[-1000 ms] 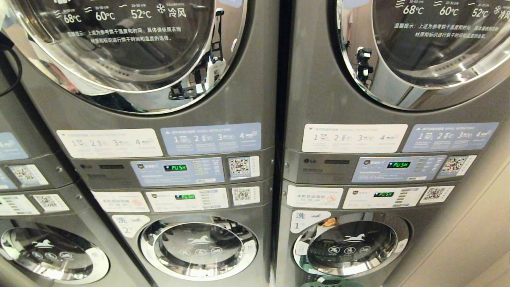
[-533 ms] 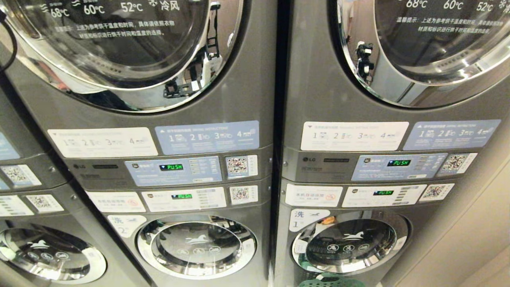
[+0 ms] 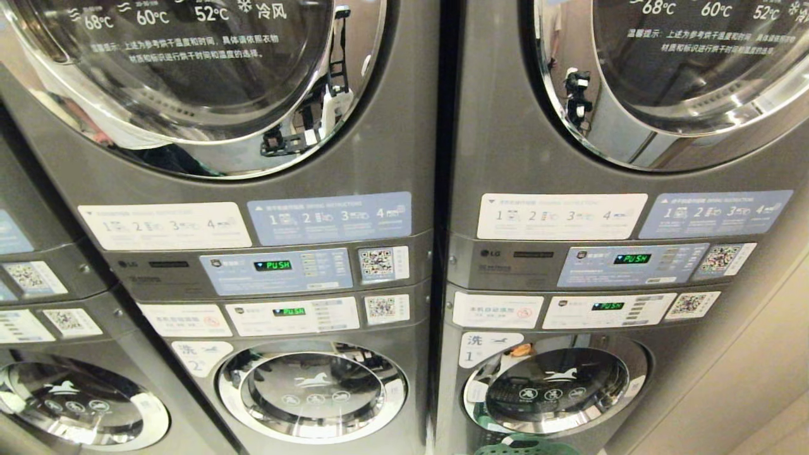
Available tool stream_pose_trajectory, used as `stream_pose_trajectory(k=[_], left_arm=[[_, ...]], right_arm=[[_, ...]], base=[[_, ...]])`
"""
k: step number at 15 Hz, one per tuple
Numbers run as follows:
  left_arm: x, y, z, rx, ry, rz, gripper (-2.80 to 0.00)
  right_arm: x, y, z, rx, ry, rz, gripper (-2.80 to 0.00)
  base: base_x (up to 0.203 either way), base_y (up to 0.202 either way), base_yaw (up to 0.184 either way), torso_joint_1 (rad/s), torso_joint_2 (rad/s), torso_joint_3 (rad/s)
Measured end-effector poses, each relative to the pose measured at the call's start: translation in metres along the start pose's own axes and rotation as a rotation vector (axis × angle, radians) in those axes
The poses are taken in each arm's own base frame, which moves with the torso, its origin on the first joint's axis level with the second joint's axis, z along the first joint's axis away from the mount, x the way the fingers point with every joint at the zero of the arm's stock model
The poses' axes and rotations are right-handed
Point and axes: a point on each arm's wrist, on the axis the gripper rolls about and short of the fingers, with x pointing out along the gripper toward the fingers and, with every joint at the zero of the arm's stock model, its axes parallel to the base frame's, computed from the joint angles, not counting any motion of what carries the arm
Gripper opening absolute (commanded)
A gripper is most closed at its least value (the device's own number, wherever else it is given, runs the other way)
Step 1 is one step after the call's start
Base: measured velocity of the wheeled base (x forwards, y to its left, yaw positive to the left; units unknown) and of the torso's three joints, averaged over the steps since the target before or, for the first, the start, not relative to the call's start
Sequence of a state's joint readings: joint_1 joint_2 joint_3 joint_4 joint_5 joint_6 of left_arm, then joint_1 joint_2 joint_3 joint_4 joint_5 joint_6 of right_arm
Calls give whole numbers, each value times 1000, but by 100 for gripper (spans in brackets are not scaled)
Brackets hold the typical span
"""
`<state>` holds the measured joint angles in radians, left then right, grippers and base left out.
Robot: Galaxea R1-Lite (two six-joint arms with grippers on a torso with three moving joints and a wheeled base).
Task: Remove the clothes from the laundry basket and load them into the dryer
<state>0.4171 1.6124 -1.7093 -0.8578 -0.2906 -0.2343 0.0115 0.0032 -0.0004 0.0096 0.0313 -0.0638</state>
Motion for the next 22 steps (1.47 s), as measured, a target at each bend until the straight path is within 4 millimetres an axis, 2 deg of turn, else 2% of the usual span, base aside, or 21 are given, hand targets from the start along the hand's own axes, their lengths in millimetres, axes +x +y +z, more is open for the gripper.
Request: stream_pose_trajectory(k=[1, 3, 5, 11, 14, 16, 18, 22], left_arm=[[-14, -4, -2, -18, 52, 22, -280], [-58, -15, -19, -71, 212, 78, -280], [-120, -32, -34, -118, 376, 135, -280], [-303, -82, -52, -167, 781, 201, -280], [-377, -100, -60, -124, 998, 267, -280], [-414, -108, -62, -84, 1135, 347, -280], [-439, -113, -65, -83, 1263, 352, -280], [-446, -115, -63, -149, 1248, 125, -280]], right_arm=[[0, 0, 0, 0, 0, 0, -280], [0, 0, 0, 0, 0, 0, -280], [0, 0, 0, 0, 0, 0, -280], [0, 0, 0, -1, 0, 0, -280], [0, 0, 0, -1, 0, 0, -280], [0, 0, 0, -2, 1, 1, -280], [0, 0, 0, -3, 11, 2, -280], [1, 0, 0, -5, 23, 4, -280]], base=[[0, 0, 0, 0, 0, 0], [0, 0, 0, 0, 0, 0], [0, 0, 0, 0, 0, 0], [0, 0, 0, 0, 0, 0], [0, 0, 0, 0, 0, 0], [0, 0, 0, 0, 0, 0], [0, 0, 0, 0, 0, 0], [0, 0, 0, 0, 0, 0]])
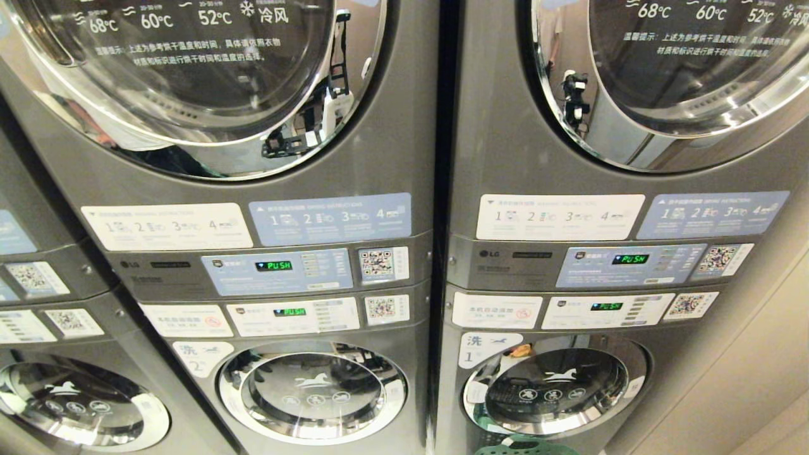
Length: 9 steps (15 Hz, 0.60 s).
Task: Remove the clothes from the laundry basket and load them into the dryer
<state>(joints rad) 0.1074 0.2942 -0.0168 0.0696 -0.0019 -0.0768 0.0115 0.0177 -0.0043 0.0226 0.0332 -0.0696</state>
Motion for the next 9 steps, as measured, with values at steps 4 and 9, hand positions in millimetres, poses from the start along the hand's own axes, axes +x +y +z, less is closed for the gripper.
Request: stream_pose_trajectory(k=[4, 9], left_arm=[[-3, 1, -2, 38, -29, -136, -280], [-16, 3, -5, 14, -301, -120, -280]], right_arm=[[0, 0, 0, -2, -1, 0, -280], [-1, 0, 1, 19, -33, -8, -280]], base=[[0, 0, 0, 0, 0, 0], [0, 0, 0, 0, 0, 0]])
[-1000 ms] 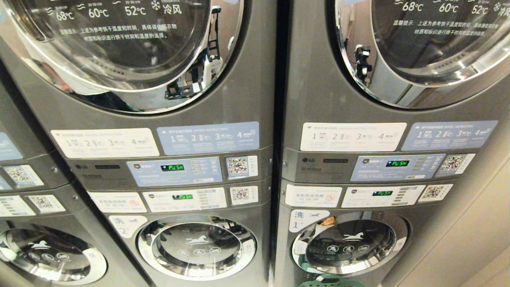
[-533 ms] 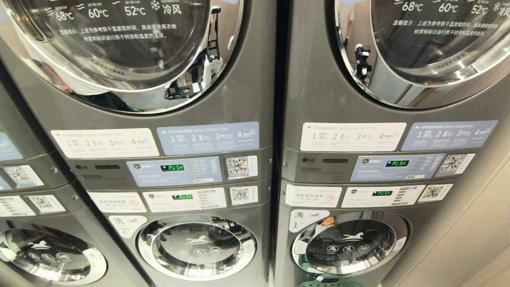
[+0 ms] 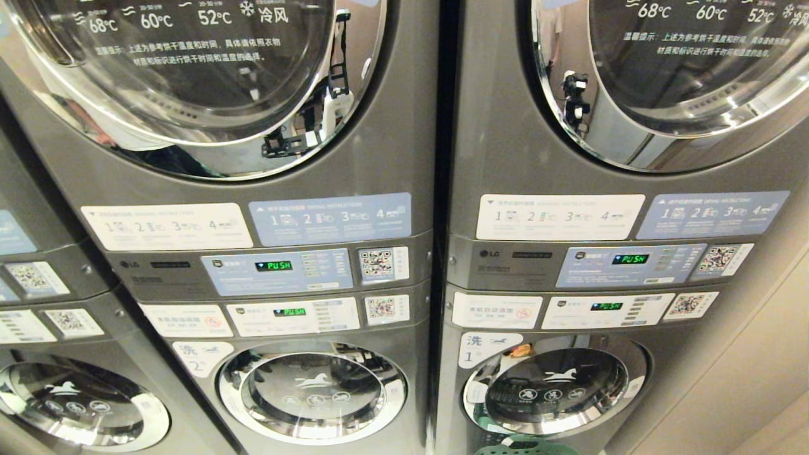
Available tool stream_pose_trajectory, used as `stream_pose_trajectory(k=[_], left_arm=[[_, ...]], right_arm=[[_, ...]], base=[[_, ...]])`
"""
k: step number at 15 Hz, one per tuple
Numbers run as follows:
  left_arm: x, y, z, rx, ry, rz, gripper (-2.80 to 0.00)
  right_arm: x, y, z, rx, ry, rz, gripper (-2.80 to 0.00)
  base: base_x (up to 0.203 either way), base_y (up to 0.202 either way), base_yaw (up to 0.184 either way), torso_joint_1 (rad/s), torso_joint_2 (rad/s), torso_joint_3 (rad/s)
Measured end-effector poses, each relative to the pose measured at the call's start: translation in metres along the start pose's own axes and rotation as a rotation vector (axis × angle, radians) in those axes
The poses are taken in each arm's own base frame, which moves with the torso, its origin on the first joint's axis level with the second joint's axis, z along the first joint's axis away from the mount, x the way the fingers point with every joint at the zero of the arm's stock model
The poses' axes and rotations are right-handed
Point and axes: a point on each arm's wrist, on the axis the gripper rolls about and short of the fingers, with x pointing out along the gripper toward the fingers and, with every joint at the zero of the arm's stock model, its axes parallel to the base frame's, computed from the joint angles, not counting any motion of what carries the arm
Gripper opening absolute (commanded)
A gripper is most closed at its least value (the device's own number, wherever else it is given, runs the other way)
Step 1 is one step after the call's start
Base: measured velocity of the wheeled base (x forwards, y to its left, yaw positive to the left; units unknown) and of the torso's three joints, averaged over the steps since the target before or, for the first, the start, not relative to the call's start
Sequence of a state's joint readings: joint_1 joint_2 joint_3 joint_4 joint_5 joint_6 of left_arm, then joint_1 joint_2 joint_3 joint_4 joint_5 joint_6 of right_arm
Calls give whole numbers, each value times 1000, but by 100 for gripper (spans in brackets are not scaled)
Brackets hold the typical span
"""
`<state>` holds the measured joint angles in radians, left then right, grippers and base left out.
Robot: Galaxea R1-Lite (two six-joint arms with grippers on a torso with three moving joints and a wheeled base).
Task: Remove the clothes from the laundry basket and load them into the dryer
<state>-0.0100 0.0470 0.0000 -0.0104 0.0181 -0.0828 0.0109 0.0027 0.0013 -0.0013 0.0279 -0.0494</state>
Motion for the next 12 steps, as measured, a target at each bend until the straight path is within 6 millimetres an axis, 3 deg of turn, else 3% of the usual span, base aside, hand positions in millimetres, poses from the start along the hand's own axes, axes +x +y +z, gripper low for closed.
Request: stream_pose_trajectory(k=[12], left_arm=[[-4, 1, 2, -56, -79, 31, -280]], right_arm=[[0, 0, 0, -59, -4, 3, -280]], base=[[0, 0, 0, 0, 0, 0]])
